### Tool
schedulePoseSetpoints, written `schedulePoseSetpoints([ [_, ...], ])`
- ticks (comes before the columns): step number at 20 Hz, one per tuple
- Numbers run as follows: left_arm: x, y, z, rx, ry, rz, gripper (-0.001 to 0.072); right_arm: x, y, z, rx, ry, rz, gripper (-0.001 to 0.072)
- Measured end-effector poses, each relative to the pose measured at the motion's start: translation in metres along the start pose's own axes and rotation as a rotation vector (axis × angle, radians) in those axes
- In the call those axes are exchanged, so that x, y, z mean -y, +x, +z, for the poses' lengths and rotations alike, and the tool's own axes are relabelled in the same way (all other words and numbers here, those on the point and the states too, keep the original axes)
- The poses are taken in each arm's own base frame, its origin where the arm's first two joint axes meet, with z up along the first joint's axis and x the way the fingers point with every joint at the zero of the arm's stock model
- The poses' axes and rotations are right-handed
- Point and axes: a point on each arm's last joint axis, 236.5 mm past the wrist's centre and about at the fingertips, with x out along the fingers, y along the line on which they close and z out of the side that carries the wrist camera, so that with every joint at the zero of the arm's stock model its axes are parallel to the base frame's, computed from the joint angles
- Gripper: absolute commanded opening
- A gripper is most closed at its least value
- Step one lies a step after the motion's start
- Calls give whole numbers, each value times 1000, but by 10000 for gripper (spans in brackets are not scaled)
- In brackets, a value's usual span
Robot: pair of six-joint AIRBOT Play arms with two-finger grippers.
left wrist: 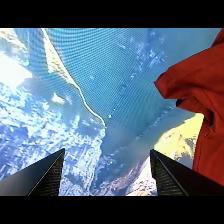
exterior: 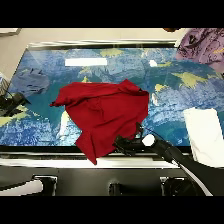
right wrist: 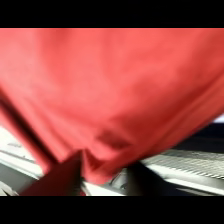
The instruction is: Fold the clothes and pants, and hang the long-sleeved shirts on hangers.
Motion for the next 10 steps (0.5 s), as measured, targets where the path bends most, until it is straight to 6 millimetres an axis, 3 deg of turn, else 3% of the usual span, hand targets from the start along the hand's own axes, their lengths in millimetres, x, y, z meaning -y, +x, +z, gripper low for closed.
schedulePoseSetpoints([
  [1, 0, 1, -1, -5, -17, 0, 614, 1, 2, 1, 4, 1, -1, 23],
  [4, 3, 14, -5, -42, -44, -22, 614, -3, 0, 5, 22, -3, 12, 23],
  [10, 42, 80, -28, -211, -53, -237, 614, -13, -31, 31, 114, 6, 48, 23],
])
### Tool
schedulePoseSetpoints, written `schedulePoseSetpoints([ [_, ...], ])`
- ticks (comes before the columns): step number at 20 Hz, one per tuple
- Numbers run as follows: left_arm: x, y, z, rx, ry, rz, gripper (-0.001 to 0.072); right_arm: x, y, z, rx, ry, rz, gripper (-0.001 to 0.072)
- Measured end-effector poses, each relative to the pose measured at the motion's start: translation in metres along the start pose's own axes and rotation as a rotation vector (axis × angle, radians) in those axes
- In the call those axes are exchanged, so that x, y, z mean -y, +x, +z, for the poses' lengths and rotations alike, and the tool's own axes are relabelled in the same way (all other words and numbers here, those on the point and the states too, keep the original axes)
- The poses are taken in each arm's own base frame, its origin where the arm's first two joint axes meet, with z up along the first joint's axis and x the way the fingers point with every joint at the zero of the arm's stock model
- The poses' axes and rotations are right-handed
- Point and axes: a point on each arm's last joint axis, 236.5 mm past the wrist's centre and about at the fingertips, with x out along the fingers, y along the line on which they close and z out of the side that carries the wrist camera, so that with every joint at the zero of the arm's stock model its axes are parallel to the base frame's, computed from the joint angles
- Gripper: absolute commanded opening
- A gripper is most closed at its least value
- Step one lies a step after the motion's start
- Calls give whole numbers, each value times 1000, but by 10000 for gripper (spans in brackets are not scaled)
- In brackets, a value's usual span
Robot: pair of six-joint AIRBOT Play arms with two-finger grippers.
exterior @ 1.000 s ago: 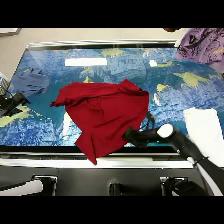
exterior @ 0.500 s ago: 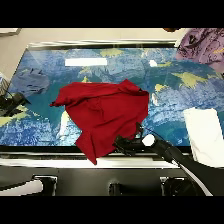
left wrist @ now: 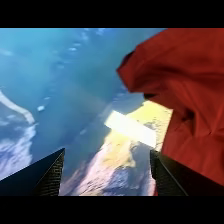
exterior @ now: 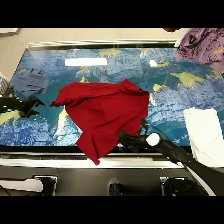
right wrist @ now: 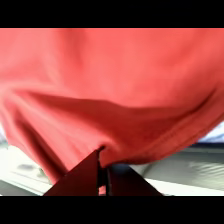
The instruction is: Fold the clothes and pants, and hang the long-sleeved shirts on hangers.
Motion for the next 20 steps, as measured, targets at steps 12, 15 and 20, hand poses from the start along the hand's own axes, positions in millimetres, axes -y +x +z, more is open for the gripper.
schedulePoseSetpoints([
  [12, 27, 57, 36, 95, -96, -166, 598, 0, -26, 21, 40, 13, 3, 23],
  [15, 29, 62, 46, 135, -114, -176, 353, 1, -26, 21, 38, 12, 1, 23],
  [20, 34, 78, 48, 141, -144, -193, 17, -2, -27, 20, 30, -1, -1, 23],
])
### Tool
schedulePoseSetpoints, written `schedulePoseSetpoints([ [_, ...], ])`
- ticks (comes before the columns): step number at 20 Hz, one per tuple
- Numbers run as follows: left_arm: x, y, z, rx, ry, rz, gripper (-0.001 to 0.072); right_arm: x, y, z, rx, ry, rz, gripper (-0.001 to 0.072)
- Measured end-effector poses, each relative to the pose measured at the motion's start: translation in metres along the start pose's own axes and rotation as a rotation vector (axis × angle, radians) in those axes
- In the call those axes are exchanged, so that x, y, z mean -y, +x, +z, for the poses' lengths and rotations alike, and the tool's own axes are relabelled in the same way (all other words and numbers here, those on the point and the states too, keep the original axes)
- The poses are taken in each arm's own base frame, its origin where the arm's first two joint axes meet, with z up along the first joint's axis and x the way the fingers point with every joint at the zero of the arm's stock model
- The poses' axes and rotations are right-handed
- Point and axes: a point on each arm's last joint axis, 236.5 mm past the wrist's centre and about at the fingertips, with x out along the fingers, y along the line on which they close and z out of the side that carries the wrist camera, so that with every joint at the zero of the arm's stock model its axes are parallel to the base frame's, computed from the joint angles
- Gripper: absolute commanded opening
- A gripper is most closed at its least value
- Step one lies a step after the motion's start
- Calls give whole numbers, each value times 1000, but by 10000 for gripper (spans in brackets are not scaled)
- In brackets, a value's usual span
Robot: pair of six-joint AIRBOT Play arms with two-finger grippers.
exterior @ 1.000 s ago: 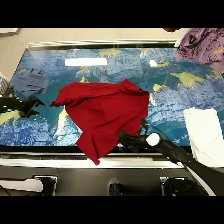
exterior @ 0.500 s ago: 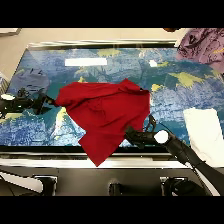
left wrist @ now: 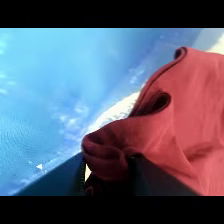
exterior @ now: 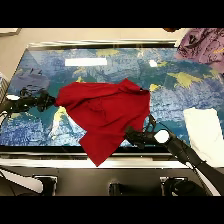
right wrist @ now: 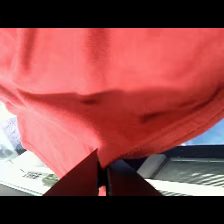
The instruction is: Fold the clothes and pants, and hang the long-sleeved shirts on hangers.
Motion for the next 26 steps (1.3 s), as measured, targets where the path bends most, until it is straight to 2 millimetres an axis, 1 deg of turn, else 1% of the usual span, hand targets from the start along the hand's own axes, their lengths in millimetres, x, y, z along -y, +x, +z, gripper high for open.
schedulePoseSetpoints([
  [3, 5, 5, 1, 6, 1, -11, 12, -6, -3, 2, 0, -34, -1, 22],
  [5, 15, 0, 7, 18, 37, -25, 10, -15, -8, 6, 10, -86, -5, 22],
  [6, 28, -8, 14, 33, 63, -45, 10, -22, -12, 12, 24, -116, -6, 22],
  [7, 45, -19, 24, 63, 96, -69, 10, -32, -19, 21, 50, -153, -7, 22],
  [8, 60, -32, 30, 82, 140, -82, 9, -43, -28, 32, 78, -189, -9, 22],
  [9, 78, -50, 40, 116, 194, -93, 9, -58, -42, 48, 120, -230, -7, 22],
  [10, 102, -74, 52, 172, 254, -110, 10, -76, -58, 65, 170, -269, 1, 22],
  [11, 125, -100, 61, 224, 314, -115, 10, -97, -81, 84, 230, -313, 10, 22],
  [12, 146, -127, 68, 275, 369, -118, 9, -118, -105, 101, 291, -356, 21, 22],
  [13, 170, -160, 72, 337, 430, -122, 10, -142, -136, 116, 357, -404, 36, 22],
  [14, 196, -199, 74, 413, 495, -123, 9, -165, -166, 126, 420, -456, 50, 22],
  [15, 215, -236, 72, 484, 545, -115, 10, -189, -201, 132, 487, -512, 62, 22],
  [16, 235, -279, 68, 569, 600, -103, 10, -210, -234, 132, 549, -561, 78, 22],
  [17, 252, -326, 58, 663, 652, -93, 9, -229, -271, 127, 612, -609, 97, 22],
  [18, 265, -367, 46, 744, 690, -83, 10, -244, -304, 118, 666, -646, 120, 22],
  [19, 274, -410, 30, 830, 726, -67, 10, -257, -338, 105, 724, -683, 145, 22],
  [20, 281, -449, 11, 910, 758, -53, 10, -266, -368, 90, 773, -711, 173, 22],
  [21, 284, -483, -9, 976, 781, -42, 11, -273, -400, 72, 828, -741, 208, 22],
  [22, 286, -512, -28, 1033, 801, -34, 10, -275, -427, 54, 877, -765, 235, 22],
  [23, 285, -538, -48, 1081, 813, -24, 10, -276, -450, 38, 919, -783, 262, 22],
  [24, 282, -557, -64, 1116, 814, -18, 10, -275, -471, 22, 959, -799, 287, 22],
  [25, 278, -575, -80, 1153, 812, -10, 10, -274, -486, 10, 991, -811, 309, 22],
  [26, 275, -589, -92, 1179, 807, -7, 10, -271, -499, 1, 1020, -818, 319, 22],
])
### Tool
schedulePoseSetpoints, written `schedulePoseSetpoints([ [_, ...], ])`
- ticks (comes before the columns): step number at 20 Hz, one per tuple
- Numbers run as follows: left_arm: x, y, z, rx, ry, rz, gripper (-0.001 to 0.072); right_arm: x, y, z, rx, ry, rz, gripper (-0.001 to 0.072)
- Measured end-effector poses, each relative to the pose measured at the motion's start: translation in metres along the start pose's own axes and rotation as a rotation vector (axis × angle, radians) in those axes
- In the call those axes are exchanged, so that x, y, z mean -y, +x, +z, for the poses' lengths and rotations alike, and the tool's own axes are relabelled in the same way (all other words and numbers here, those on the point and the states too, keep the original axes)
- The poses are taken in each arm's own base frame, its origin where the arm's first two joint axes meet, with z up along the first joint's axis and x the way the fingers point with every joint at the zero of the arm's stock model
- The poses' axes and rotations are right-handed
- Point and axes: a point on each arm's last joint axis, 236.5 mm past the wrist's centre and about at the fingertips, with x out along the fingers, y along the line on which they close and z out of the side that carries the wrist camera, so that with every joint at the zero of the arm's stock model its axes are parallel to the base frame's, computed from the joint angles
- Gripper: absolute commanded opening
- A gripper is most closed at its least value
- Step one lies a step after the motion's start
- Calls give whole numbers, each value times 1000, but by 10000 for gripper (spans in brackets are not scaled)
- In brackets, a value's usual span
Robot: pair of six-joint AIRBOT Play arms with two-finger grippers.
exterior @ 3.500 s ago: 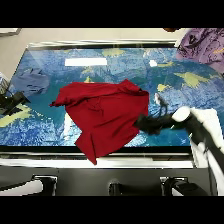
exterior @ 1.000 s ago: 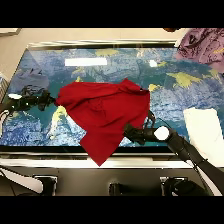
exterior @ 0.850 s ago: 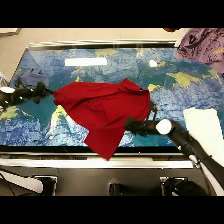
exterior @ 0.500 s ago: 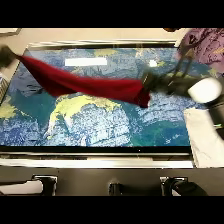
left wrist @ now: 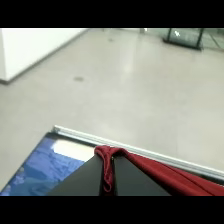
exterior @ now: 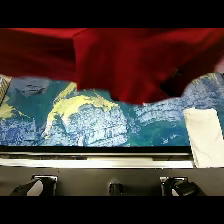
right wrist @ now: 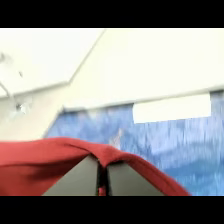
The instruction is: Fold the clothes and pants, and hang the long-sleeved shirts on hangers.
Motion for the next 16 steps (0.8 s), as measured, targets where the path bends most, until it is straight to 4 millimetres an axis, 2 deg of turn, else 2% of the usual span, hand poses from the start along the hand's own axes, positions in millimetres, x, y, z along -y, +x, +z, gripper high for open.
schedulePoseSetpoints([
  [2, -3, -20, 5, 15, 6, 23, 10, 1, -12, 8, 34, -4, -15, 22],
  [3, -5, -22, 3, 6, 3, 32, 10, 5, -10, 9, 34, -4, -29, 22],
  [5, -10, -11, -14, -54, -2, 45, 10, 17, 11, 4, 5, 1, -68, 22],
  [7, -15, 17, -49, -170, -17, 49, 11, 36, 51, -12, -66, 12, -116, 22],
  [9, -22, 57, -99, -314, -27, 48, 11, 66, 105, -43, -174, 29, -188, 23],
  [11, -31, 102, -162, -477, -42, 50, 11, 101, 161, -85, -298, 44, -262, 23],
  [14, -39, 170, -271, -700, -50, 45, 11, 160, 242, -167, -480, 62, -364, 23],
  [16, -40, 212, -343, -800, -53, 39, 11, 195, 286, -221, -559, 71, -406, 24],
])
